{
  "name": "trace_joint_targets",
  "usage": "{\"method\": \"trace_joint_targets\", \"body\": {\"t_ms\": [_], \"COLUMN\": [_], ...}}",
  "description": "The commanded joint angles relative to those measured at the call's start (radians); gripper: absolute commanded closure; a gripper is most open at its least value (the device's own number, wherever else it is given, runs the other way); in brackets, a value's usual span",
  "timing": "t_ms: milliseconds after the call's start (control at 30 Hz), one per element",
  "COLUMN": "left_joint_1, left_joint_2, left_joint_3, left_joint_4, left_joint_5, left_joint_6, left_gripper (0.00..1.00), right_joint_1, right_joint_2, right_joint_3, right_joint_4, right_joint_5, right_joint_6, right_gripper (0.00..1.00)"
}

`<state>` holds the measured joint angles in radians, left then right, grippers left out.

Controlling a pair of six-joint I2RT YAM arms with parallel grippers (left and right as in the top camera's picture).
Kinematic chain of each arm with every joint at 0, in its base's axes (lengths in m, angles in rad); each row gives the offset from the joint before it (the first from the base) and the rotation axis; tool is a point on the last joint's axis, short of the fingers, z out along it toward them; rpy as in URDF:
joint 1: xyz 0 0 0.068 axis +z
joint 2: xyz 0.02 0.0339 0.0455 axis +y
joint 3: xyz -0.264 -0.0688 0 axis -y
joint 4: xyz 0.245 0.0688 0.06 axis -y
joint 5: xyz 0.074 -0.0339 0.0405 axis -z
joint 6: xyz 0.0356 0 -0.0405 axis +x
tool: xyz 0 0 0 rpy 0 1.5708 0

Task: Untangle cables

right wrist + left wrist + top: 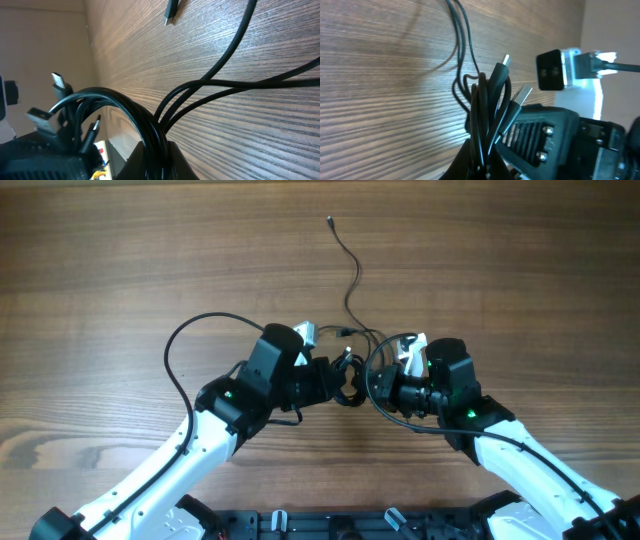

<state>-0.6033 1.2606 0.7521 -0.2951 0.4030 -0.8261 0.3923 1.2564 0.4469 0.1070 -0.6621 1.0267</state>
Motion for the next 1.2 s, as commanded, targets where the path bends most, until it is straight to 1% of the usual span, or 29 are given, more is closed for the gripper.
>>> {"method": "trace_joint_targets", "body": {"t_ms": [0,33,67,133,167,267,333,433,500,567,600,633,733,900,933,1033,1067,1133,1167], "left_joint_1": [-0.004,-0.004,-0.004,-0.003,-0.003,-0.003,-0.003,-0.003,-0.003,-0.001,0.006,0.019,0.032,0.032,0.032,0.032,0.032,0.032,0.032], "left_joint_2": [-0.003,-0.003,-0.003,-0.003,-0.003,-0.003,-0.003,-0.003,-0.003,-0.003,-0.003,-0.003,-0.003,-0.003,-0.003,-0.003,-0.004,-0.004,-0.004], "left_joint_3": [0.0,0.0,0.0,0.0,0.0,0.0,0.0,0.0,0.0,0.0,0.0,0.0,0.0,0.0,0.0,0.0,0.0,0.0,0.0], "left_joint_4": [-0.044,-0.047,-0.046,-0.046,-0.041,0.0,0.02,0.031,0.068,0.083,0.082,0.083,0.048,-0.093,-0.098,-0.077,-0.068,-0.063,-0.035], "left_joint_5": [-0.053,-0.053,-0.056,-0.106,-0.132,-0.134,-0.143,-0.227,-0.23,-0.272,-0.327,-0.346,-0.344,-0.344,-0.339,-0.259,-0.185,-0.116,-0.053], "left_joint_6": [-0.01,-0.026,-0.027,-0.028,-0.028,-0.028,-0.027,-0.028,-0.039,-0.139,-0.23,-0.277,-0.282,-0.28,-0.256,-0.08,0.047,0.146,0.214], "left_gripper": [0.96,0.96,0.96,0.96,0.96,0.96,0.96,0.96,0.96,0.96,0.96,0.96,0.96,0.96,0.96,0.96,0.96,0.96,0.96], "right_joint_1": [-0.001,-0.001,-0.001,-0.001,-0.001,-0.001,-0.001,-0.001,-0.001,-0.001,-0.001,-0.001,-0.001,-0.001,-0.001,-0.001,-0.001,-0.001,-0.001], "right_joint_2": [-0.004,-0.004,-0.004,-0.004,-0.004,-0.004,-0.004,-0.004,-0.004,-0.004,-0.004,-0.004,-0.004,-0.004,-0.004,-0.004,-0.004,-0.004,-0.004], "right_joint_3": [0.003,0.003,0.003,0.003,0.003,0.003,0.003,0.003,0.003,0.003,0.003,0.003,0.003,0.003,0.003,0.003,0.003,0.003,0.003], "right_joint_4": [-0.048,-0.085,-0.117,-0.187,-0.228,-0.229,-0.227,-0.227,-0.227,-0.227,-0.227,-0.227,-0.227,-0.227,-0.227,-0.227,-0.227,-0.227,-0.227], "right_joint_5": [0.058,0.089,0.111,0.132,0.175,0.192,0.192,0.192,0.193,0.196,0.196,0.196,0.196,0.196,0.196,0.196,0.196,0.196,0.196], "right_joint_6": [-0.031,-0.031,-0.031,-0.031,-0.023,0.029,0.029,0.029,0.029,0.029,0.029,0.029,0.029,0.029,0.029,0.029,0.029,0.029,0.029], "right_gripper": [0.21,0.0,0.0,0.0,0.0,0.0,0.0,0.0,0.0,0.0,0.0,0.0,0.0,0.0,0.0,0.0,0.0,0.0,0.0]}}
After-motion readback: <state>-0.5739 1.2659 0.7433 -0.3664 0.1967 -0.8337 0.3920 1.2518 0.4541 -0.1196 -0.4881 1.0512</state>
